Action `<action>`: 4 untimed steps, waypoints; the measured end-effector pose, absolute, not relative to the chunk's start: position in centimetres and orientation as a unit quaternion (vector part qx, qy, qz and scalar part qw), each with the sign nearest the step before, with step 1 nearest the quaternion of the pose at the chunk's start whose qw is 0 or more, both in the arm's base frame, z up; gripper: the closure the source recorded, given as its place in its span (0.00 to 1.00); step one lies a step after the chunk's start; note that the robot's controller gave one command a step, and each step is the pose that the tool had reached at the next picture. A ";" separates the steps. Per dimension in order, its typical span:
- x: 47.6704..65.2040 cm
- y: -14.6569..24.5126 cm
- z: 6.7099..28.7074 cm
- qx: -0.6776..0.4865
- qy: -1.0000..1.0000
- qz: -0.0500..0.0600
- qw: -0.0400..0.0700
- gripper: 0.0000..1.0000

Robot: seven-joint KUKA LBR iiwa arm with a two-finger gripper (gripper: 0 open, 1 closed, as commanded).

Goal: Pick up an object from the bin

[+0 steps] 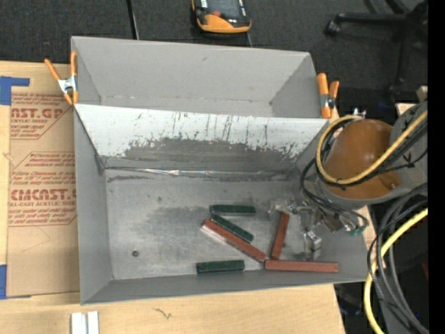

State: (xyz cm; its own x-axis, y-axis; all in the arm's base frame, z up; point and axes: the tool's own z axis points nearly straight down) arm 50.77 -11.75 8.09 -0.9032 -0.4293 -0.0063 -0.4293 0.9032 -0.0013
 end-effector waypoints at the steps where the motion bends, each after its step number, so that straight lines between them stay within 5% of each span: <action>1: 51.2 -13.5 7.1 -0.300 0.954 0.000 0.001 0.00; 2: 48.8 -4.5 7.1 -0.417 0.909 0.000 0.005 1.00; 4: 48.7 -4.5 7.3 -0.417 0.909 0.000 0.003 1.00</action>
Offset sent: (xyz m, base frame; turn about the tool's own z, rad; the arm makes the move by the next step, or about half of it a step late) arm -0.0223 0.0697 -0.0109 -0.4171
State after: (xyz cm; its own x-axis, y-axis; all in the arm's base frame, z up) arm 48.70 -4.55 7.35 -0.6514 -0.7587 -0.0063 -0.7587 0.6514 -0.0022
